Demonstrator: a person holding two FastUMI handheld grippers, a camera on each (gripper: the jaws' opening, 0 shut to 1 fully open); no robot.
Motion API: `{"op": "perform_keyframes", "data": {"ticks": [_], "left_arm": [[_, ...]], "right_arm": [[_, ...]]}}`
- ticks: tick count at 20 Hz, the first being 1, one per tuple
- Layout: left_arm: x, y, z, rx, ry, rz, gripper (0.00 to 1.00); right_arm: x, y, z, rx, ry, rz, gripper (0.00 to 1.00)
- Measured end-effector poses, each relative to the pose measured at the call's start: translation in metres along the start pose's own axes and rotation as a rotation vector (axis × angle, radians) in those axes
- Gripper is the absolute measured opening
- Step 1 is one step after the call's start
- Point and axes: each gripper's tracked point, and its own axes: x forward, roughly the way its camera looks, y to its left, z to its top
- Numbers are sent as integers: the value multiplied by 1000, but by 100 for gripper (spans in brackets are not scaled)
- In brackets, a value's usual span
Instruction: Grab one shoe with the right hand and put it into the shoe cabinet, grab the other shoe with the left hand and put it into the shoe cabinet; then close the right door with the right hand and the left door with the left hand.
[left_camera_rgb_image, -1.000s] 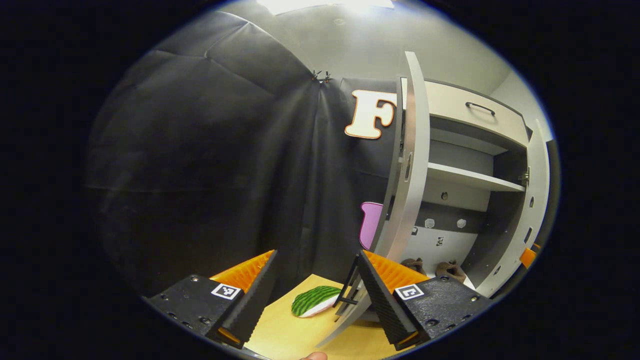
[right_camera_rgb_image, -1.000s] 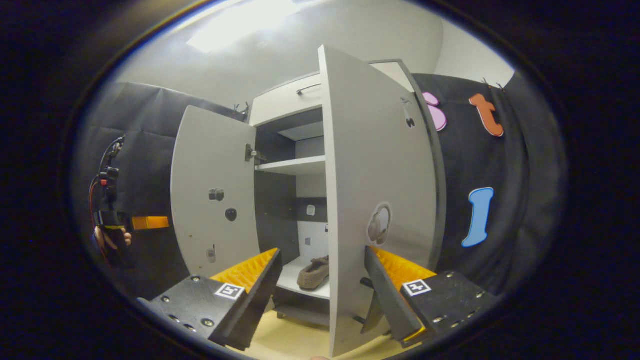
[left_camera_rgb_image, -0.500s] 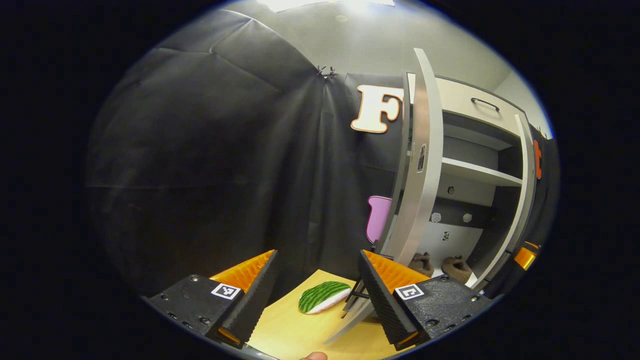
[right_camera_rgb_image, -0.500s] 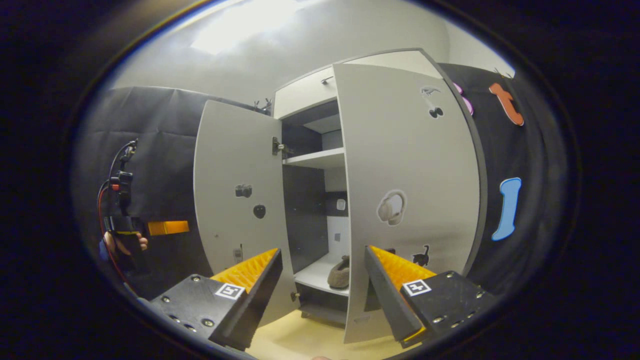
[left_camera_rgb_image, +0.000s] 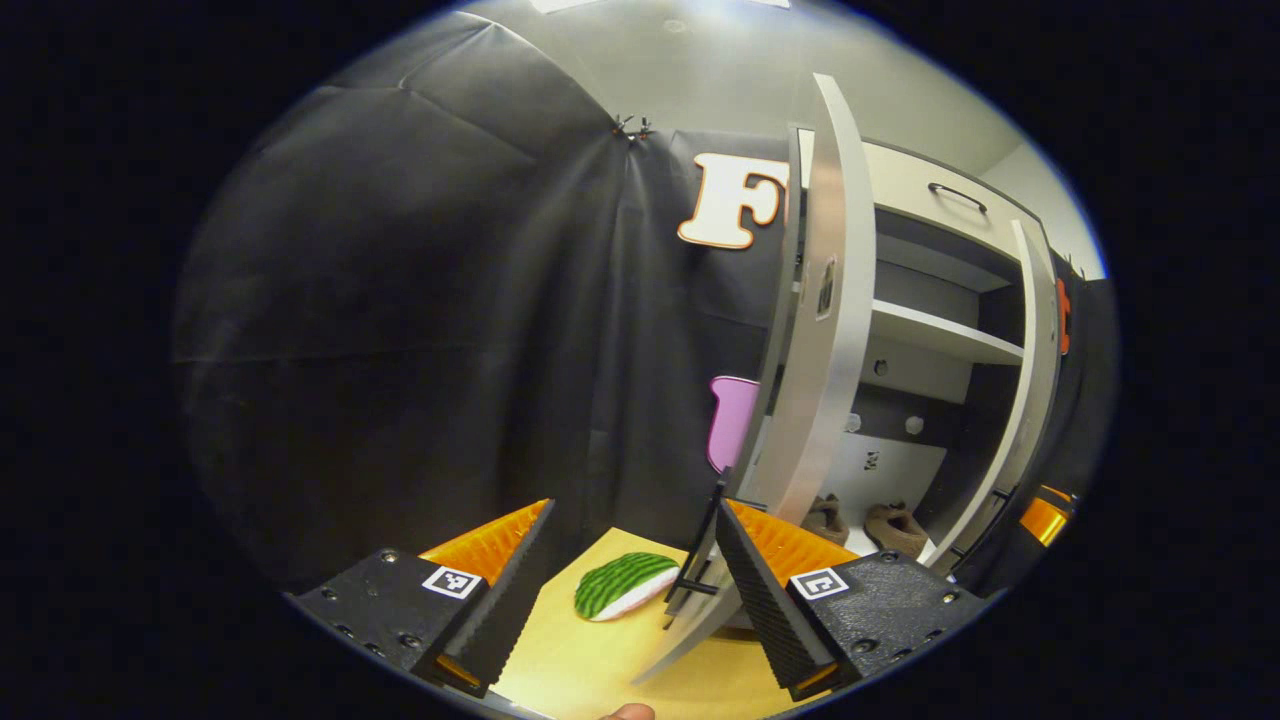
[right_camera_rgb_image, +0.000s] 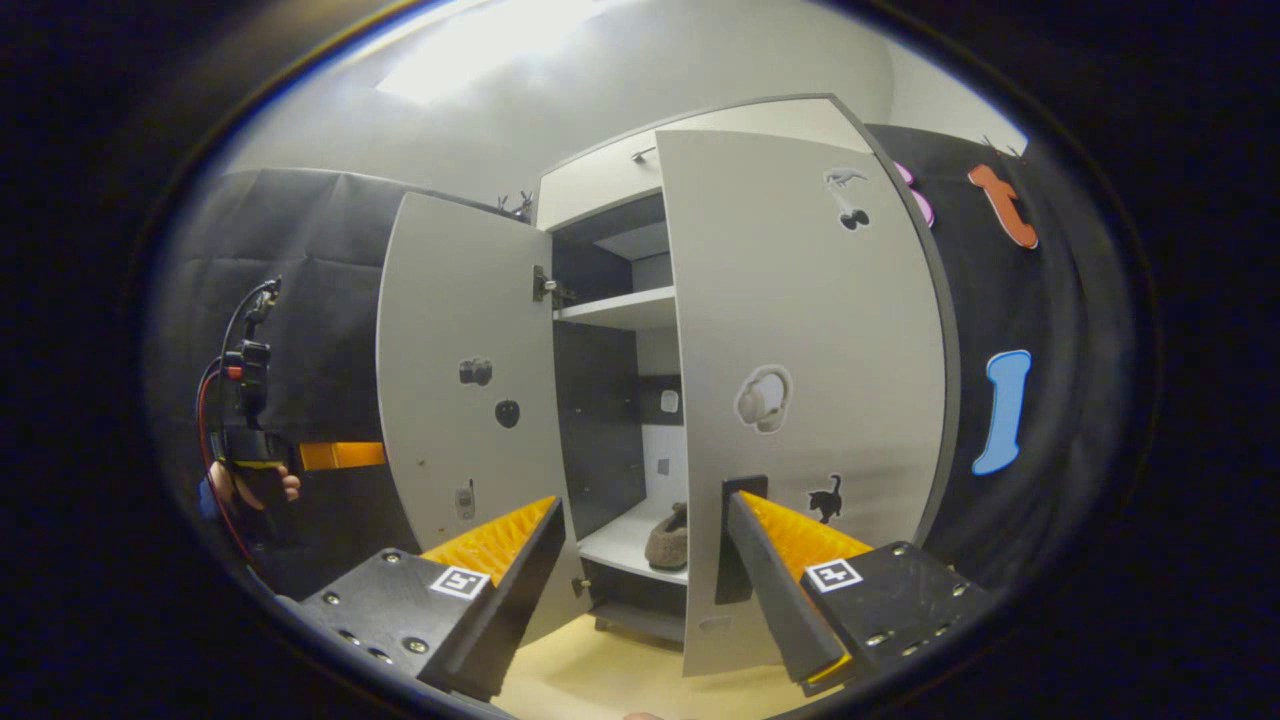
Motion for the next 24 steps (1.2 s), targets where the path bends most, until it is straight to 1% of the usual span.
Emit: {"op": "perform_keyframes", "data": {"ticks": [1,2,4,6,7,8,9,11,12,13,14,15,18,20,21,22,23,24], "left_arm": [[-1,-1,-5,-8,19,2,100],[2,1,-8,-3,24,13,93],[2,2,-12,8,33,12,92],[1,0,-11,2,31,5,92],[1,-1,-11,-2,30,-2,96],[1,-2,-12,-8,32,-6,91],[1,-3,-12,-9,32,-10,95],[-1,-6,-11,3,24,-12,95],[-3,-8,-10,17,22,-13,89],[-5,-11,-10,32,20,-18,100],[-7,-14,-8,46,14,-25,100],[-8,-15,-6,55,9,-31,89],[-11,-22,-4,72,0,-53,89],[-12,-26,-3,45,-3,-89,89],[-13,-32,-4,10,-2,-122,88],[-16,-63,-4,-81,-2,-280,88],[-30,-93,-3,-199,18,-360,90],[-38,-106,5,-153,-4,-351,92]], "right_arm": [[-1,-2,-1,0,2,-8,99],[-4,-5,-1,1,4,-13,99],[-7,-7,-2,4,2,-25,100],[-9,-12,0,9,2,-34,99],[-10,-12,1,13,2,-37,99],[-10,-13,1,17,1,-37,99],[-12,-14,3,21,-1,-38,99],[-13,-16,4,26,-4,-42,99],[-14,-16,4,28,-5,-43,99],[-14,-15,4,29,-3,-45,99],[-14,-15,3,30,-1,-46,99],[-15,-15,2,30,1,-47,99],[-15,-14,1,42,5,-46,99],[-16,-14,2,53,6,-43,99],[-17,-14,1,56,6,-42,99],[-18,-13,2,58,5,-42,99],[-19,-13,3,57,5,-42,99],[-21,-14,2,51,9,-47,99]]}}
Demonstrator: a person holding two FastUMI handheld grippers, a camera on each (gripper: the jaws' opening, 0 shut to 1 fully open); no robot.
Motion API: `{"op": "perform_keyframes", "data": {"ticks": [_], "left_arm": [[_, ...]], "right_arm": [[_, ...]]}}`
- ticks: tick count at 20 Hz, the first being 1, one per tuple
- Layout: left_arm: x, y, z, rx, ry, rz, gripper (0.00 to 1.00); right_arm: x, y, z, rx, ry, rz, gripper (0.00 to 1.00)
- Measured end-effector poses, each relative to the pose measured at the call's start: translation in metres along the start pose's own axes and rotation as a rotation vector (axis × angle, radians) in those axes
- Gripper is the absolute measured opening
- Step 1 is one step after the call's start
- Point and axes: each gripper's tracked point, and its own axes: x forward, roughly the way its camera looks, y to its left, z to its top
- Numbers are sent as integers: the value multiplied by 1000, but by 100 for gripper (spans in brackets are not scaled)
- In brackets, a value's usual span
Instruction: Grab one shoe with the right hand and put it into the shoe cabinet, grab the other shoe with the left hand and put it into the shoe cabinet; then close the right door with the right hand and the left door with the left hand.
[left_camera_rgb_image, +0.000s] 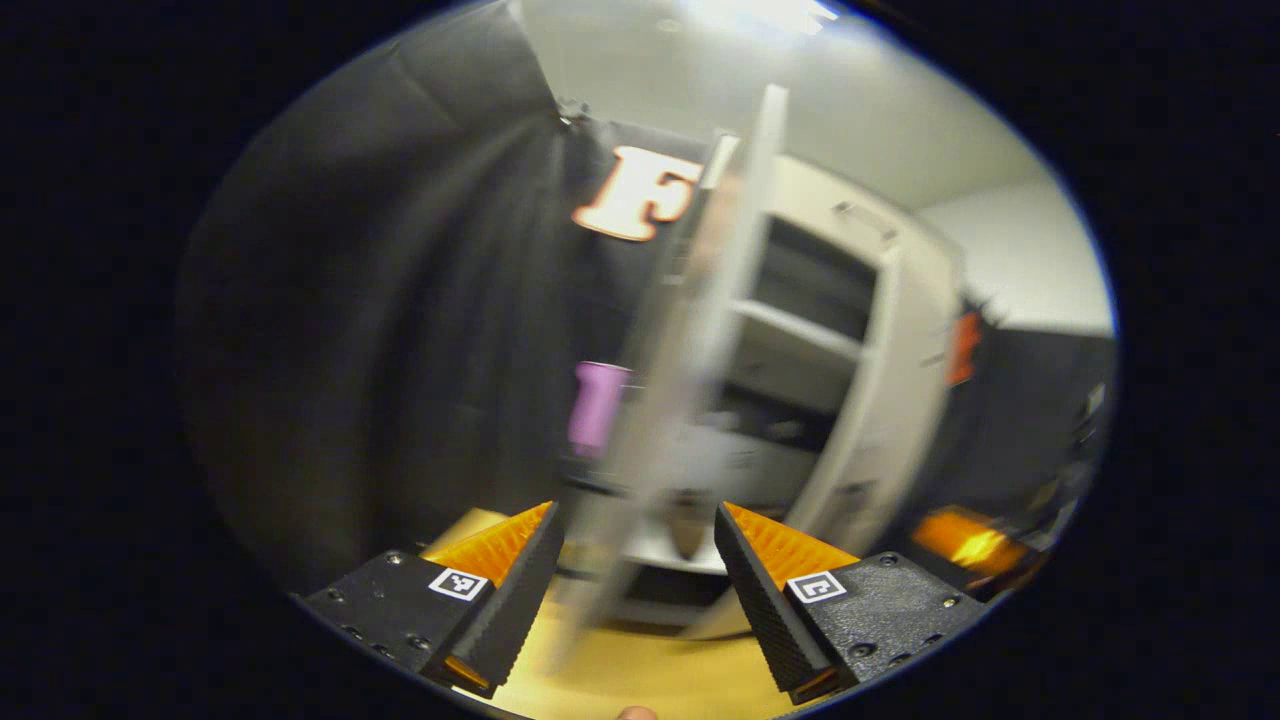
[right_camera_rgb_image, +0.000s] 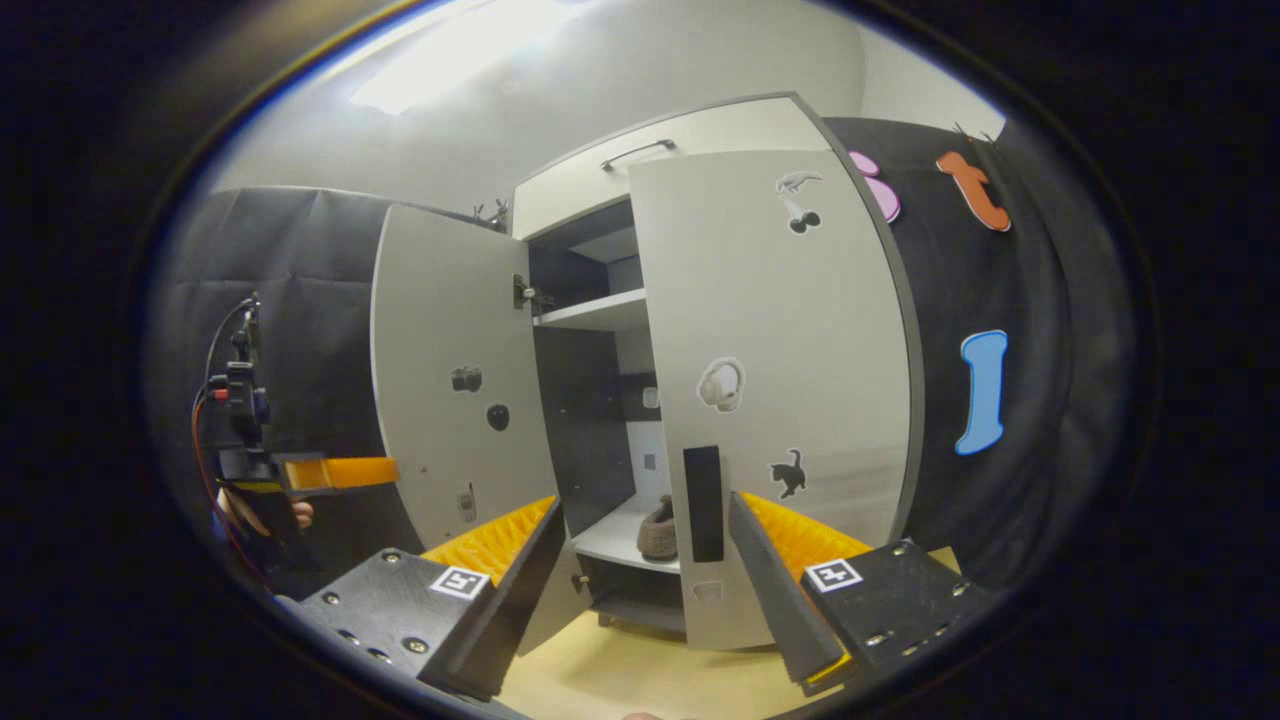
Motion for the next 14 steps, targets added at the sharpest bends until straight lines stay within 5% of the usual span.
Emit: {"op": "perform_keyframes", "data": {"ticks": [1,2,8,14], "left_arm": [[19,-13,-12,92,12,37,87],[75,-2,-21,152,-1,46,95],[68,-16,-18,193,10,24,89],[77,-93,-52,179,58,-172,89]], "right_arm": [[-3,-2,1,-9,0,-10,99],[-9,-4,2,-24,-6,-21,99],[-27,-37,-3,7,1,-86,99],[-30,-42,3,-10,-15,-91,99]]}}
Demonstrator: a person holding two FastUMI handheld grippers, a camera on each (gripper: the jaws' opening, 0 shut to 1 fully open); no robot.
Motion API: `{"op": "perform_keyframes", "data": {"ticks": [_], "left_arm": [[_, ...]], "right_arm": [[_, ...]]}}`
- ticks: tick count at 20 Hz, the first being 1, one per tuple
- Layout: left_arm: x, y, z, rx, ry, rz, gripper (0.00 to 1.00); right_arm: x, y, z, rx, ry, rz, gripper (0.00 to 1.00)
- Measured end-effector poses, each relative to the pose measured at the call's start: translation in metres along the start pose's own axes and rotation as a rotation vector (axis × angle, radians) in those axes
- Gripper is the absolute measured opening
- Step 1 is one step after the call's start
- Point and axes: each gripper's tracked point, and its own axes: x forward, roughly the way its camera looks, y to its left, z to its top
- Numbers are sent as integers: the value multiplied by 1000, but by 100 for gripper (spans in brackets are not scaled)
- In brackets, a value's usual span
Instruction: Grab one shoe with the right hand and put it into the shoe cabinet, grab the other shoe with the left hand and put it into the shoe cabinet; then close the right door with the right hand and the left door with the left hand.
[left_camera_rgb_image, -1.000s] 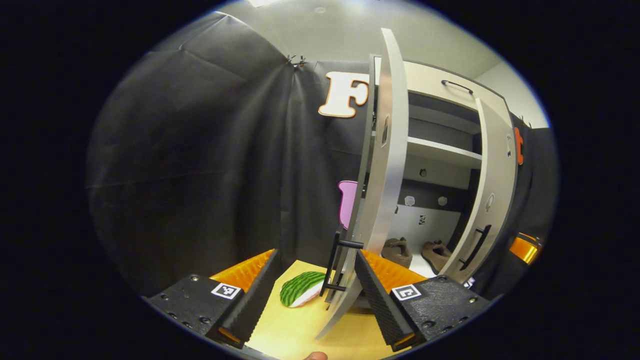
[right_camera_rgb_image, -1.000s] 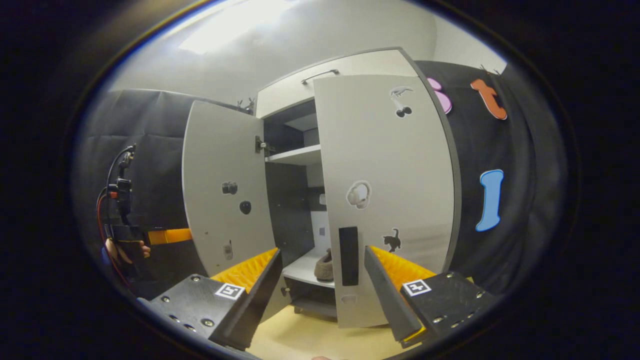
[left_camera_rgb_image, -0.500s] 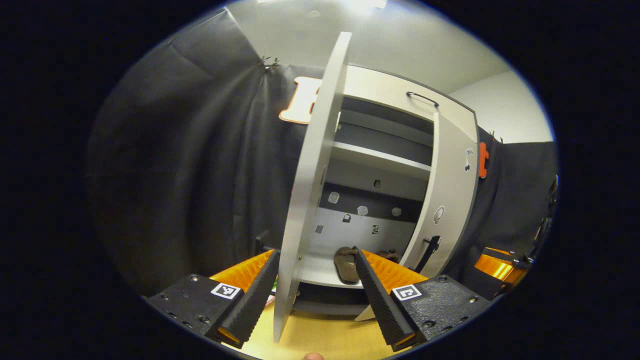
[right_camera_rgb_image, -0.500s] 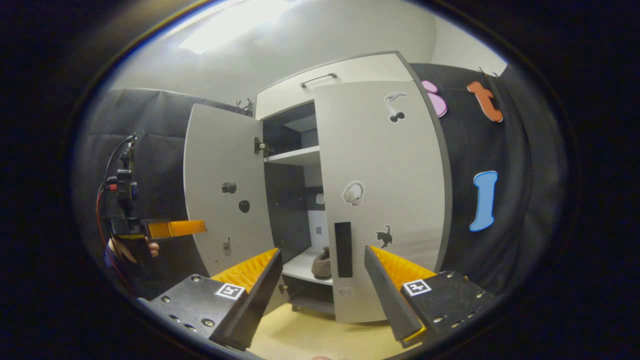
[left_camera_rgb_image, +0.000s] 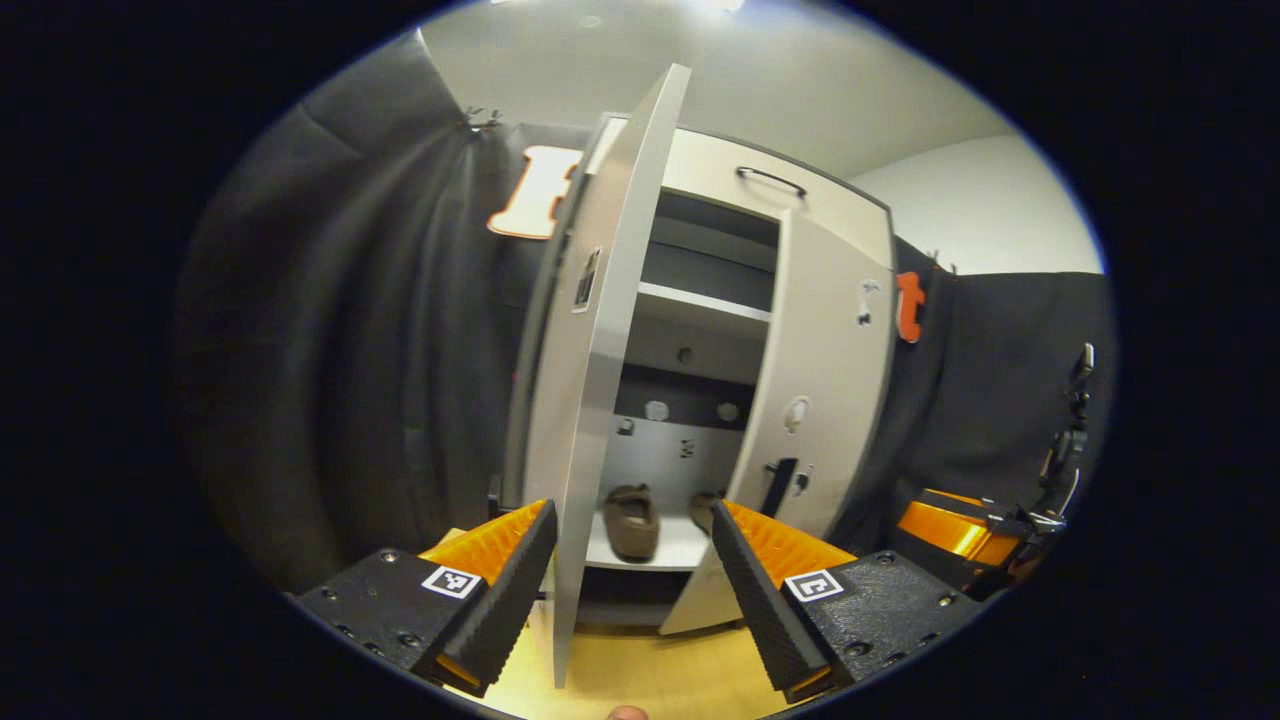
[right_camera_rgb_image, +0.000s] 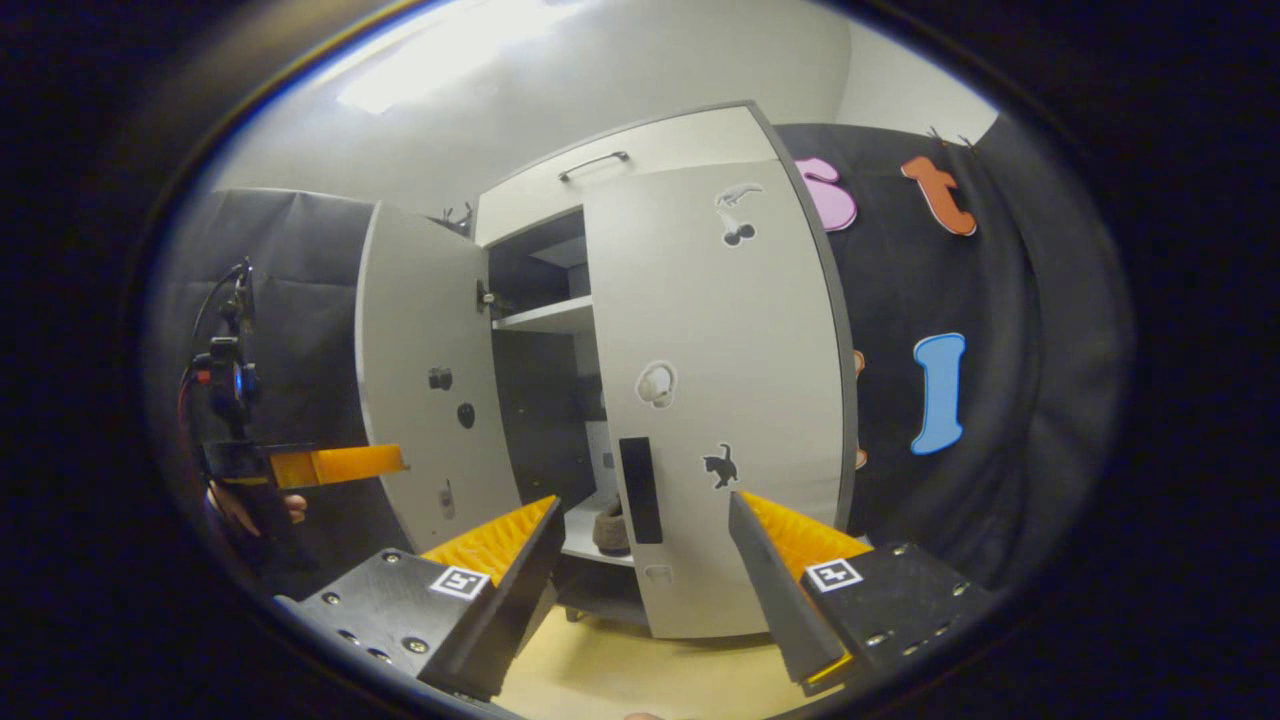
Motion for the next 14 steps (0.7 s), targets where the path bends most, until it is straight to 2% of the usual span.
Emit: {"op": "perform_keyframes", "data": {"ticks": [2,3,4,5,6,7,8,11,14], "left_arm": [[11,-29,-2,-26,1,-83,89],[13,-44,-4,-38,2,-130,89],[14,-57,-5,-48,4,-168,89],[17,-61,-4,-41,1,-182,89],[19,-62,-3,-23,-3,-187,95],[22,-64,-5,-6,3,-194,95],[24,-67,-6,0,6,-199,95],[25,-73,-6,-13,6,-209,94],[23,-65,-6,-20,10,-189,94]], "right_arm": [[-4,-4,1,-14,-2,-8,99],[-7,-7,0,-19,-4,-19,94],[-10,-11,-1,-22,-5,-30,99],[-13,-14,-1,-22,-3,-41,99],[-16,-18,-1,-18,-2,-52,99],[-20,-21,-1,-12,-4,-60,94],[-23,-24,-1,-5,-4,-67,99],[-29,-35,0,3,-9,-95,99],[-30,-35,0,11,-8,-102,99]]}}
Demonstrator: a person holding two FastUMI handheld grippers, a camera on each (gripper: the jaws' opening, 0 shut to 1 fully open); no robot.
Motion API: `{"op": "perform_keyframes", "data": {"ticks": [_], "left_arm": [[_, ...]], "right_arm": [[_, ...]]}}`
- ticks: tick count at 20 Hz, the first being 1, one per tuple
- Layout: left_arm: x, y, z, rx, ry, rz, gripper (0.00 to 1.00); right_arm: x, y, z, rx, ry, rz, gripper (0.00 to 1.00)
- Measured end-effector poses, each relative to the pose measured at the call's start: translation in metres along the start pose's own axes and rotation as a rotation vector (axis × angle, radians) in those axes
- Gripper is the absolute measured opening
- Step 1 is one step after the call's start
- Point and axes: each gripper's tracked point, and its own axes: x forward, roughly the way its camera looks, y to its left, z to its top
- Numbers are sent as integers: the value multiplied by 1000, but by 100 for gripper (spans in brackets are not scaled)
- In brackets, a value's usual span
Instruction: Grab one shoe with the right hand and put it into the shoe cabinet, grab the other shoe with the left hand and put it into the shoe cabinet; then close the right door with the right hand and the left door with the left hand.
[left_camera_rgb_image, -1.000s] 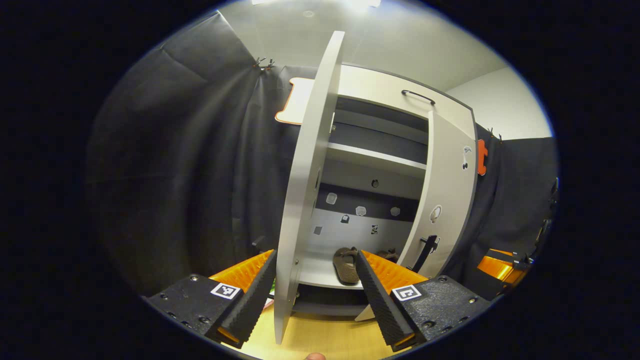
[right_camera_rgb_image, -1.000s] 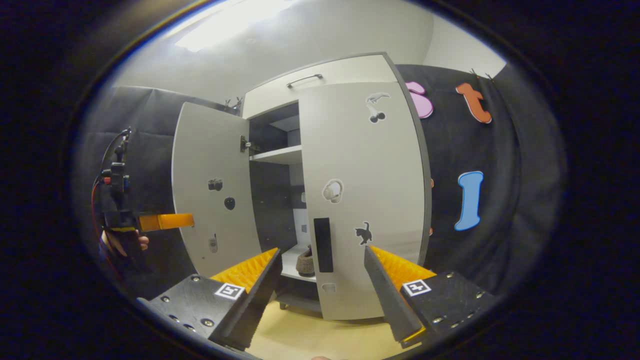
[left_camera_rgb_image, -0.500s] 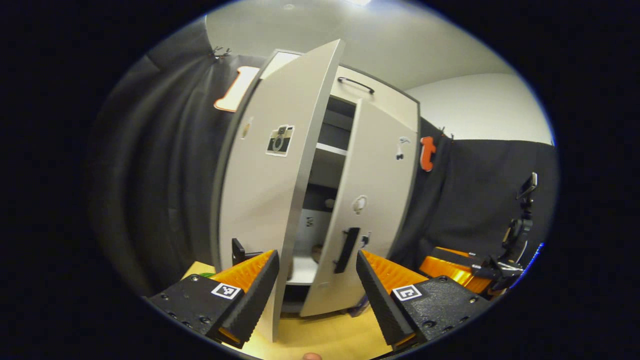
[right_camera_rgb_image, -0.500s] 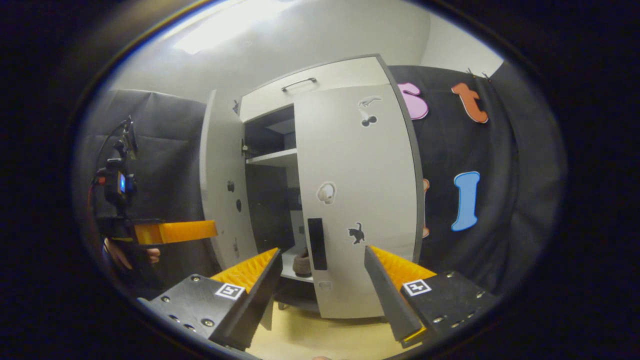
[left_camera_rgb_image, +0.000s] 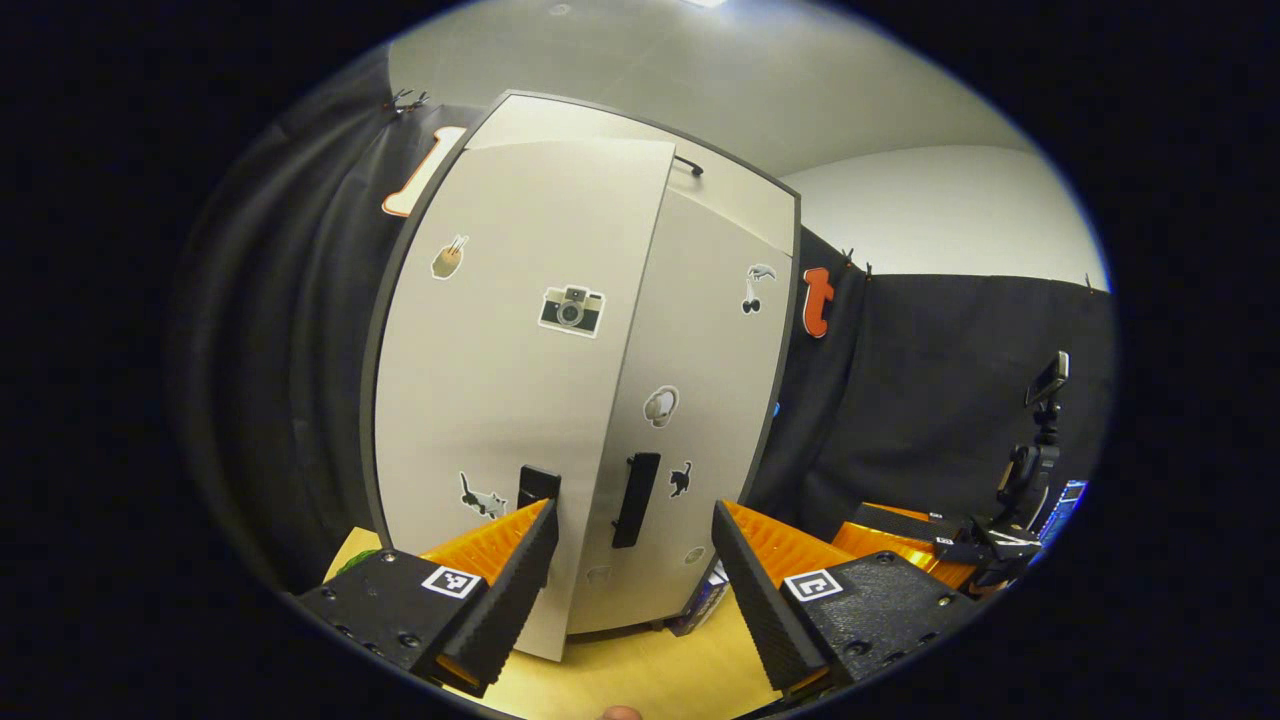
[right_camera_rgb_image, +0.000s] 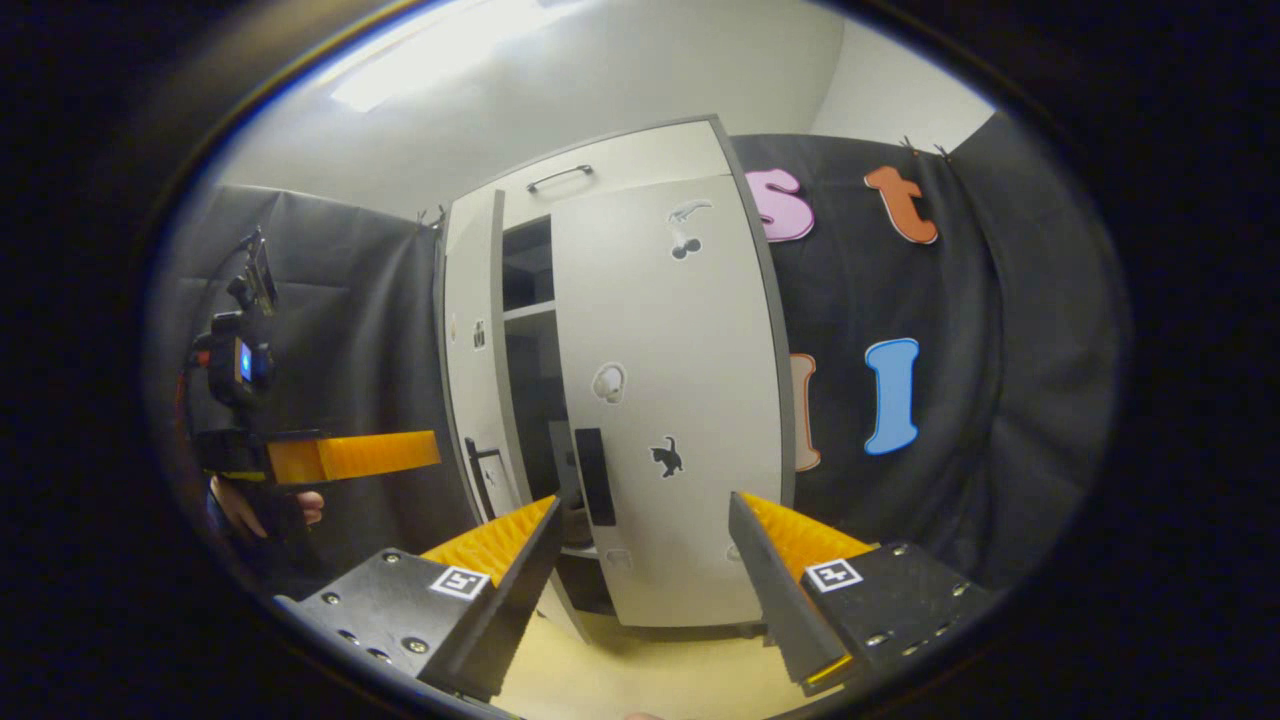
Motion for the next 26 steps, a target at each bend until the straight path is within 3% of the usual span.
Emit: {"op": "perform_keyframes", "data": {"ticks": [10,15,16,18,19,20,22,26], "left_arm": [[-23,27,2,35,-13,87,95],[-30,45,9,101,-53,148,95],[-31,50,8,113,-49,166,91],[-31,57,9,137,-47,186,96],[-29,57,11,143,-52,181,92],[-27,55,13,143,-63,173,96],[-22,50,16,122,-85,150,92],[-11,35,13,85,-91,85,96]], "right_arm": [[2,5,0,-8,-7,18,99],[-1,2,4,-19,-31,-32,99],[-2,1,5,-18,-37,-49,99],[-4,-1,6,-15,-50,-75,99],[-5,-2,6,-14,-53,-85,99],[-7,-3,5,-14,-53,-95,99],[-12,-7,2,-23,-47,-120,99],[-26,-21,3,-26,-53,-177,99]]}}
